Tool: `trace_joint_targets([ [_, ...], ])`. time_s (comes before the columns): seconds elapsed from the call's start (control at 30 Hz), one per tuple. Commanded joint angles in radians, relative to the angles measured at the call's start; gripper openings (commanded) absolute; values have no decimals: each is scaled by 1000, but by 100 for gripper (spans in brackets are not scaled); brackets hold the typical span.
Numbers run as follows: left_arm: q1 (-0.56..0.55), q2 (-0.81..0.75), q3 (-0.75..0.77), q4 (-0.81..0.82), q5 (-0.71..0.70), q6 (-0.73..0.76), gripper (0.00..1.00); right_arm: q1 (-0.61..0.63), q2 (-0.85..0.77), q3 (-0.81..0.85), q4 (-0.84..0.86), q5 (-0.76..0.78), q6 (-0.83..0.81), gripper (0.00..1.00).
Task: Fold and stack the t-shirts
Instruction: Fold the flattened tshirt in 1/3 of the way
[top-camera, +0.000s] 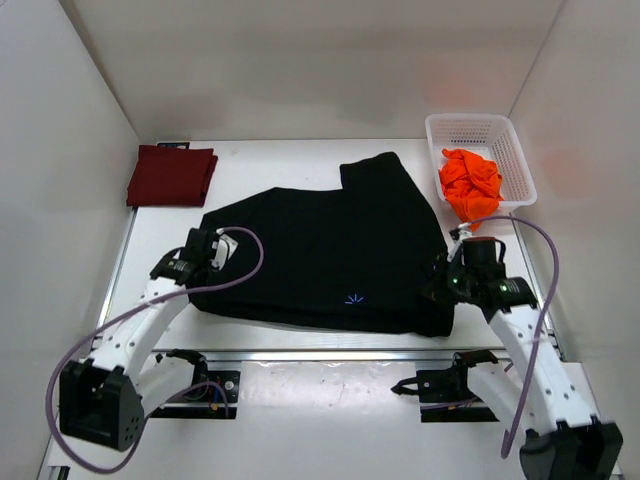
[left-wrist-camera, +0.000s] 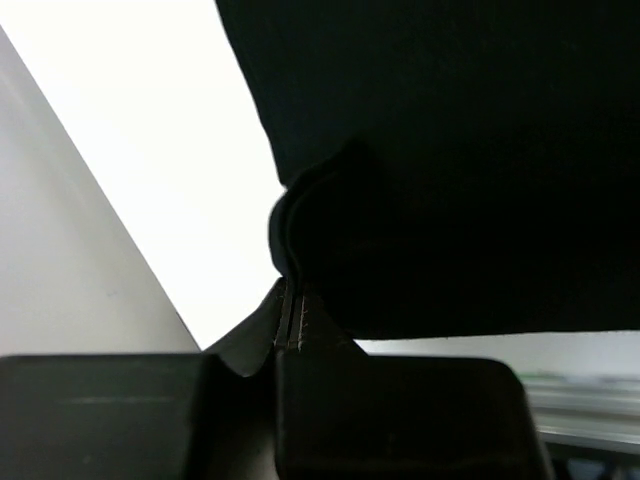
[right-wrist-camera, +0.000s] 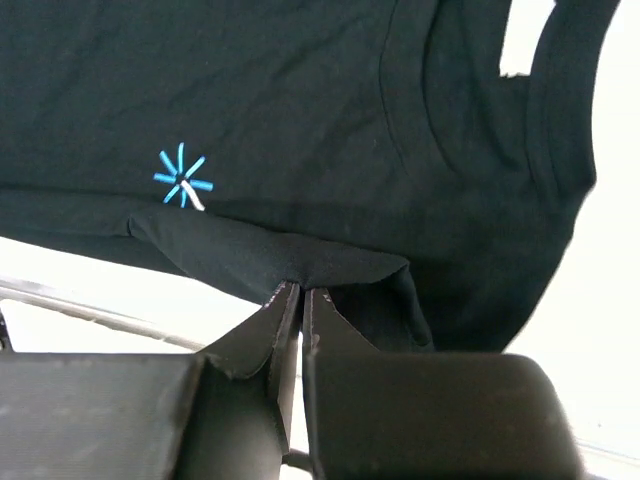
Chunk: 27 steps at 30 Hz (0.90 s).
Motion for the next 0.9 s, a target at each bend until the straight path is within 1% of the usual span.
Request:
trace_joint_targets([
  [0.0, 21, 70, 73, 115, -85, 8, 0, -7, 107, 10, 188, 28, -45, 0],
  [0.07, 22, 124, 112, 156, -98, 14, 0, -65, 168, 32, 232, 6, -62, 0],
  [0.13, 22, 193, 138, 169, -111, 13, 0, -82, 239, 53, 278, 5, -87, 0],
  [0.27, 27, 281, 172, 195, -118, 7, 0, -64, 349, 99, 312, 37, -124, 0],
  [0.33, 35, 313, 179, 198, -113, 6, 0, -68, 368, 102, 321, 25, -122, 0],
  [0.47, 41, 351, 176, 210, -148, -9, 0, -76, 418, 108, 343, 34, -141, 0],
  [0.53, 65, 370, 183, 219, -165, -15, 0, -80, 435, 114, 347, 48, -148, 0],
  [0.6, 71, 393, 205, 224, -187, -24, 0, -77, 461, 133, 343, 61, -153, 0],
  [0.7, 70, 419, 248, 212, -171, -50, 0, -76, 496, 164, 341, 78, -162, 0],
  [0.77, 62, 434, 276, 199, -141, -73, 4, -74, 519, 176, 348, 83, -161, 0],
  [0.8, 61, 445, 291, 195, -125, -84, 7, -68, 536, 190, 347, 86, -153, 0],
  [0.83, 61, 450, 314, 183, -112, -96, 13, -70, 547, 196, 347, 91, -162, 0],
  [0.87, 64, 453, 336, 170, -92, -102, 26, -73, 558, 206, 347, 88, -162, 1],
])
